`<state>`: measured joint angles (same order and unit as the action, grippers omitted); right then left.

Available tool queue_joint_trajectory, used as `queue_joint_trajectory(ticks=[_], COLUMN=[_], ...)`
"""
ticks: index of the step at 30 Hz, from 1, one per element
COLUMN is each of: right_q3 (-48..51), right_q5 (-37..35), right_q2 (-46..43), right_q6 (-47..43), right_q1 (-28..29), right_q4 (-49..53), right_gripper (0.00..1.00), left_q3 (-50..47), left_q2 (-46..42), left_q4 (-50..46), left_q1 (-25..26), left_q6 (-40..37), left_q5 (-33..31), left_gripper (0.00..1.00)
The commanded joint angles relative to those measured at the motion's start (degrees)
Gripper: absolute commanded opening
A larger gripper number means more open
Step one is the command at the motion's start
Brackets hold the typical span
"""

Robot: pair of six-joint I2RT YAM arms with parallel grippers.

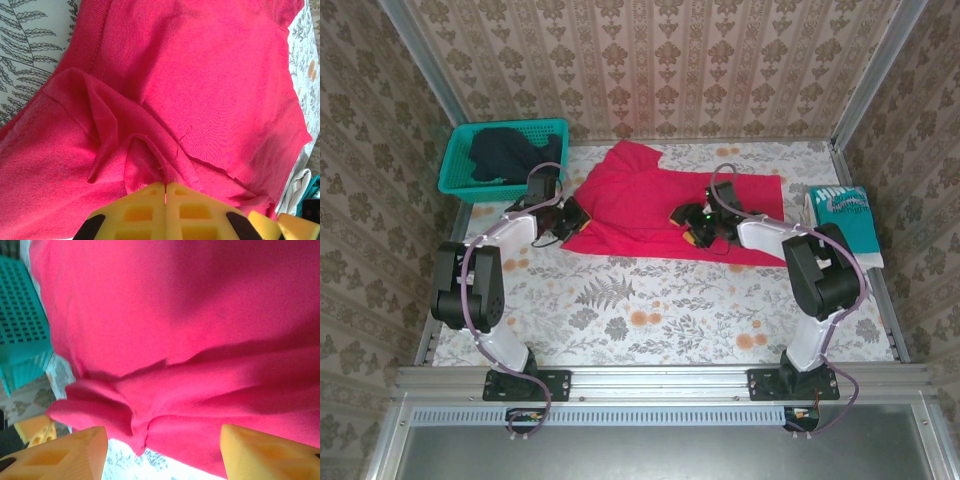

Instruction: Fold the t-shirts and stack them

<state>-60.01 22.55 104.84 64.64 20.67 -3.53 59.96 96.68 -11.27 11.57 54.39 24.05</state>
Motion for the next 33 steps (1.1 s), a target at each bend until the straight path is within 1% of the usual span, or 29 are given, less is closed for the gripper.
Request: queue_joint_trajectory(ticks=[1,13,25,30,33], right_q3=[-0.7,-4.1,-13.7,-14.1,-12.7], right_q5=[1.1,1.6,0.5,1.2,-0.6], right_q2=[3.8,8.6,14.4,12.5,10.2], right_q6=[4.1,3.6,1.2,0.4,-2.2], right_q1=[0.6,-1.3,-3.9,-4.4,-4.4], right_q4=[-3.5,-1.3,2.6,3.1,6.1], right_gripper=[0.62,0.62,0.62,0.62,0.62], left_q3=[-0.4,-0.3,-0.7,-1.0,-0.6], left_q2=[-1.7,-2.4,-2.3,-2.9,-2.9], left_q4=[-0.6,-0.8,-0.3,-0.5,-0.6], left_q1=[-0.2,-0.1,0.1,-0.1,-0.3], left_q6=[-0.5,-0.6,-0.3,-0.1,-0.3], left_q5=[0.3,0.0,1.0,0.7,0.2], left_gripper=[0.0,0.0,0.0,0.0,0.0])
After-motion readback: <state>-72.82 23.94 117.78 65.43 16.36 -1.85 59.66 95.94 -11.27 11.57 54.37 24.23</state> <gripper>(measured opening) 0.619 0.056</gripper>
